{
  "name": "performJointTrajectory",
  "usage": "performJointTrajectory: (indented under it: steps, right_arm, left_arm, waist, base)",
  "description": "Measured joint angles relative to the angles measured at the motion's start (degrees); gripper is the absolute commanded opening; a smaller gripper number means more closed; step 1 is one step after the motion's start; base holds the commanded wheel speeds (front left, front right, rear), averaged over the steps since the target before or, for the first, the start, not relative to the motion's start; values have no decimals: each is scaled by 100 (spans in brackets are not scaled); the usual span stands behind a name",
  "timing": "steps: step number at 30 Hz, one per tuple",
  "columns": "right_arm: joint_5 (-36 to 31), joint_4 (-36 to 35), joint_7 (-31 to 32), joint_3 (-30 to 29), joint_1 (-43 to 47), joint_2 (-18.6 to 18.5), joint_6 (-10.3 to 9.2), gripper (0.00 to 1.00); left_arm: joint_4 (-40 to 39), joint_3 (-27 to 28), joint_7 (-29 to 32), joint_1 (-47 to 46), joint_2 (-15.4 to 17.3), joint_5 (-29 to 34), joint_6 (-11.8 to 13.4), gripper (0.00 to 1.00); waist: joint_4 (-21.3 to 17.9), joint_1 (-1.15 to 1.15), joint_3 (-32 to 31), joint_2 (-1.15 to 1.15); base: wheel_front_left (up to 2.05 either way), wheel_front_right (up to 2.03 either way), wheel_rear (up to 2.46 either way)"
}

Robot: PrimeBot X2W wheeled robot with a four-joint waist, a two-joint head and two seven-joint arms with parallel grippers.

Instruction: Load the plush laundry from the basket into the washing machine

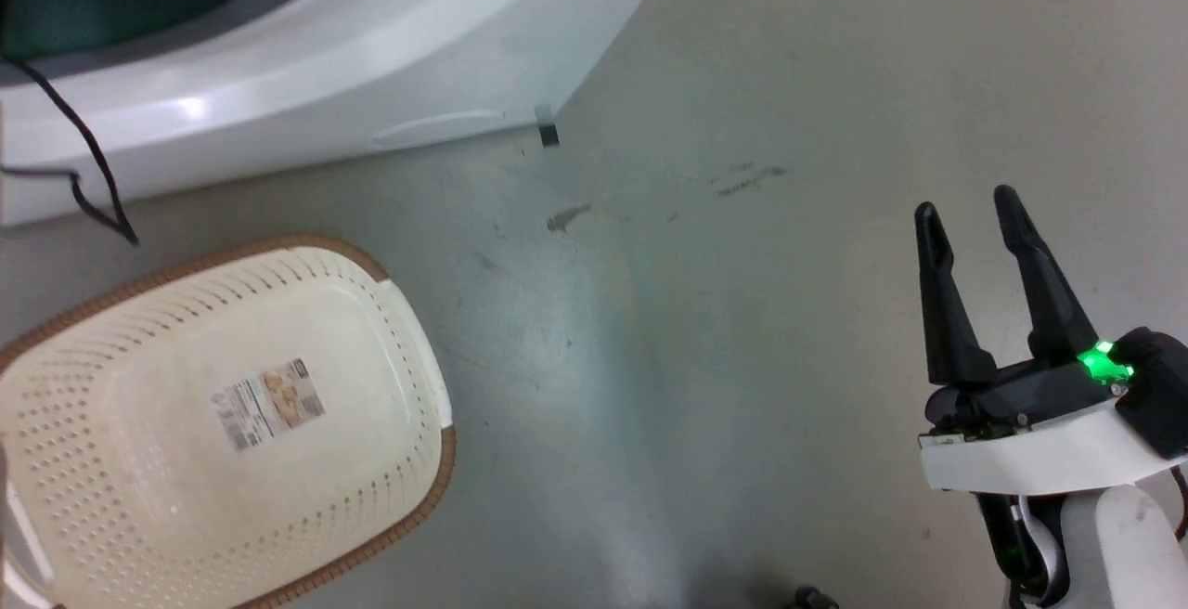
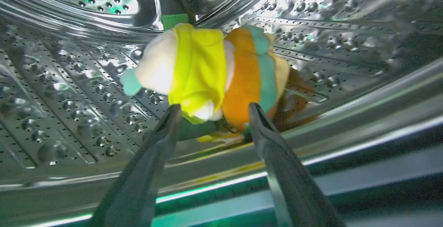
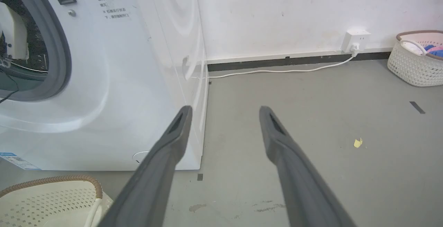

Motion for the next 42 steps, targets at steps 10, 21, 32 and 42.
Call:
performJointTrajectory:
  steps: [10, 21, 32, 42]
  right_arm:
    - [-522, 18, 0, -140, 475, -67, 0, 100]
    - [-889, 96, 0, -136, 1277, -82, 0, 100]
    - [-1023, 67, 0, -135, 1824, -45, 0, 100]
    - [-1035, 121, 0, -16, 2097, -16, 0, 100]
  left_arm:
    - [261, 237, -1326, 1419, -330, -660, -376, 100]
    - [-782, 404, -2431, 3817, -753, -1273, -472, 100]
    - [-3567, 826, -2898, 6948, -1313, -1729, 380, 100]
    - [-4807, 1044, -2941, 8494, -1662, -1493, 732, 100]
  waist:
    - [235, -2, -1383, 0]
    - [722, -2, -3076, 0]
    - [1301, -1, -4111, 0]
    - [1506, 0, -4337, 0]
  base:
    - [0, 0, 0]
    - [0, 0, 0]
    - [0, 0, 0]
    - [0, 0, 0]
